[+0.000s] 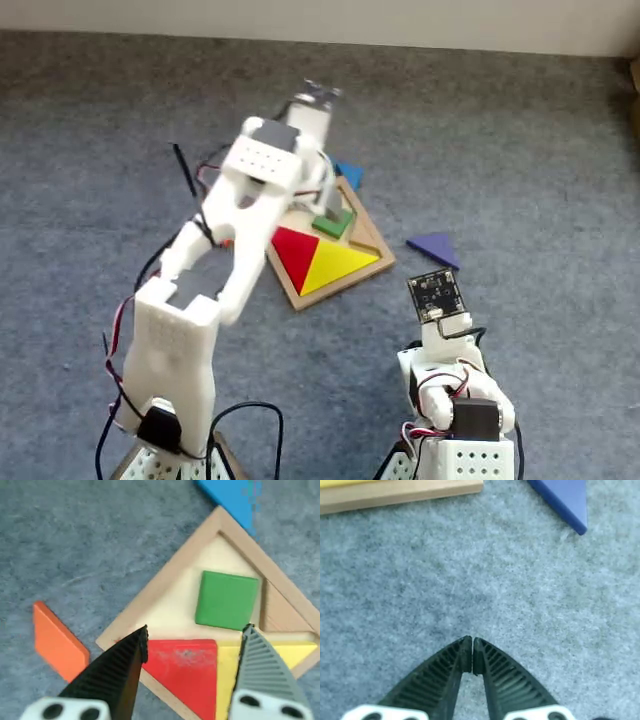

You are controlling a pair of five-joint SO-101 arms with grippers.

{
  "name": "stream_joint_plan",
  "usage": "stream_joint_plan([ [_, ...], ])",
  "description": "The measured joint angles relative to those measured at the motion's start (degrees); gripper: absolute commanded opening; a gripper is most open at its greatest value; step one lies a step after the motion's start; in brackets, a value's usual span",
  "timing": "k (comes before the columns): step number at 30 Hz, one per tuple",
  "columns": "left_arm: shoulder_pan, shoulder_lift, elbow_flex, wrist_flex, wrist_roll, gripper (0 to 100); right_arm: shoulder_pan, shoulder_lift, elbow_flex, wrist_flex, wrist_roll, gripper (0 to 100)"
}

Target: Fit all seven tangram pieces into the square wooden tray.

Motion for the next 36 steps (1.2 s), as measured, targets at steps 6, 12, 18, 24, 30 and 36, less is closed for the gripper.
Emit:
stream_joint_plan([
  [6,-1.8,5.1,-0.1,-4.0,-0.4,19,0.0,0.0,0.0,0.0,0.0,2.7],
  [12,-0.4,8.3,-0.4,-6.2,-4.8,19,0.0,0.0,0.0,0.0,0.0,2.7],
  [18,2.5,8.3,-0.4,-6.4,-5.1,19,0.0,0.0,0.0,0.0,0.0,2.7],
  [24,5.7,8.3,-0.4,-3.0,-5.0,19,0.0,0.0,0.0,0.0,0.0,2.7],
  [30,5.8,7.3,-0.4,-1.1,-5.0,19,0.0,0.0,0.0,0.0,0.0,2.7],
  [36,4.1,2.7,-0.4,3.3,-3.7,19,0.0,0.0,0.0,0.0,0.0,2.7],
])
